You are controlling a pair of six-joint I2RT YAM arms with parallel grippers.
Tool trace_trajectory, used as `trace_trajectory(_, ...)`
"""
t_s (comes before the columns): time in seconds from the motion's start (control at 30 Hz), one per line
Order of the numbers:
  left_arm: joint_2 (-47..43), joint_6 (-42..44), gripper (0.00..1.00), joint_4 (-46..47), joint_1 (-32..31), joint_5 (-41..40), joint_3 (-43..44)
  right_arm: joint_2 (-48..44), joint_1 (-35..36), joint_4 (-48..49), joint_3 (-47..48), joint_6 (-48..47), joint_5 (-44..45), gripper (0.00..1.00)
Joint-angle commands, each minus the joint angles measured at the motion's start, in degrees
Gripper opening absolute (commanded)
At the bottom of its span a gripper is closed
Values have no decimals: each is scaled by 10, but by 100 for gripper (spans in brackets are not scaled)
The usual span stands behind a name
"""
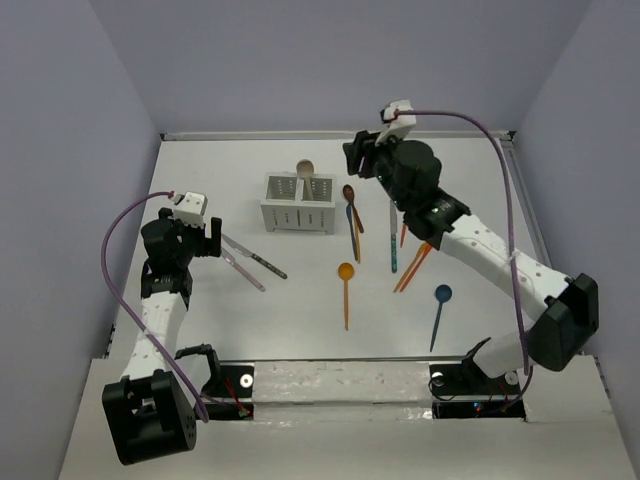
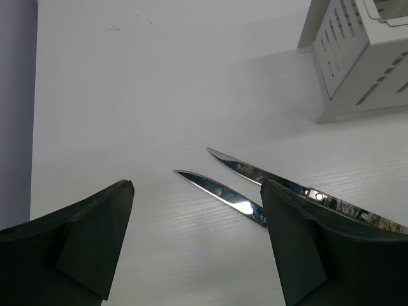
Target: Sort the eating utensils into containers
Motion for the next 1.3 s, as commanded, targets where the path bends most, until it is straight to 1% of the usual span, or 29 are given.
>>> trace_trajectory(0.0, -12, -1, 93, 30, 3, 4, -5, 11, -135, -252, 27, 68, -95, 57)
trace_trajectory(0.07, -13, -2, 93, 31, 4, 3, -6, 32, -198, -297, 15, 87, -132, 58)
trace_trajectory(0.13, -17, -2, 93, 32, 3, 2, -9, 52, -221, -307, 6, 91, -144, 60)
trace_trajectory(0.2, -26, -1, 93, 33, 3, 4, -12, 96, -243, -309, 2, 101, -151, 60)
trace_trajectory(0.23, -30, -2, 93, 34, 3, 6, -14, 131, -248, -312, 11, 105, -153, 59)
trace_trajectory(0.33, -42, -1, 94, 35, 3, 10, -19, 185, -254, -330, 34, 107, -127, 56)
trace_trajectory(0.47, -50, -1, 94, 36, 4, 12, -23, 259, -254, -339, 60, 108, -105, 55)
trace_trajectory(0.7, -50, 0, 94, 36, 4, 13, -22, 316, -254, -349, 63, 106, -98, 46)
trace_trajectory(0.8, -51, 0, 94, 36, 3, 13, -24, 324, -254, -349, 57, 105, -94, 37)
trace_trajectory(0.83, -53, 0, 94, 36, 3, 13, -24, 328, -254, -350, 57, 104, -88, 29)
trace_trajectory(0.97, -55, 0, 94, 37, 3, 12, -25, 331, -254, -350, 57, 100, -60, 19)
trace_trajectory(1.0, -55, -1, 94, 37, 3, 12, -25, 330, -254, -351, 58, 99, -53, 11)
trace_trajectory(1.07, -56, 0, 94, 38, 3, 10, -26, 324, -254, -357, 60, 95, -41, 3)
trace_trajectory(1.1, -56, 0, 94, 38, 4, 10, -26, 318, -254, -358, 58, 93, -37, 0)
trace_trajectory(1.27, -57, 0, 94, 38, 4, 8, -26, 263, -254, -356, 49, 82, -16, 0)
